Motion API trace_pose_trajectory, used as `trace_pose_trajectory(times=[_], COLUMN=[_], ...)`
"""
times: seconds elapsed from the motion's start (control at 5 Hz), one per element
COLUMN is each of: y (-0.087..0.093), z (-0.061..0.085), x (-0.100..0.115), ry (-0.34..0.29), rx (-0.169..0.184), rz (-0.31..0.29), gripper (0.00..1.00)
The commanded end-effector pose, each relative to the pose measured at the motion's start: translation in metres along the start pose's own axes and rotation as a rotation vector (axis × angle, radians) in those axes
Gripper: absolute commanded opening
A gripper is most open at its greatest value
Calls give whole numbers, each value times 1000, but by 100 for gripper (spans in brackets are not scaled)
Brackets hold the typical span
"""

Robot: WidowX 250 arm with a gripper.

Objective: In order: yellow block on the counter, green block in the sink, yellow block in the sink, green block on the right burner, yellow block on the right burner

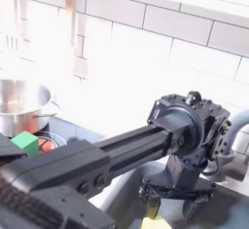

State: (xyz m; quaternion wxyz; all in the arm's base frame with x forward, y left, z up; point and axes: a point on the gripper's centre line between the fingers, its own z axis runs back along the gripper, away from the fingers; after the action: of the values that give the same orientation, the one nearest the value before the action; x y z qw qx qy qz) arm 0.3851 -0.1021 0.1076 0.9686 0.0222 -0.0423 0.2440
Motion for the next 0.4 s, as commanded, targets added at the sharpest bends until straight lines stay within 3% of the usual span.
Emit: trace_pose_trajectory(times=[0.0,0.2], y=[19,24], z=[5,1], x=[-14,-18], ry=[29,37], rx=[3,14], rz=[22,27], gripper=[100,100])
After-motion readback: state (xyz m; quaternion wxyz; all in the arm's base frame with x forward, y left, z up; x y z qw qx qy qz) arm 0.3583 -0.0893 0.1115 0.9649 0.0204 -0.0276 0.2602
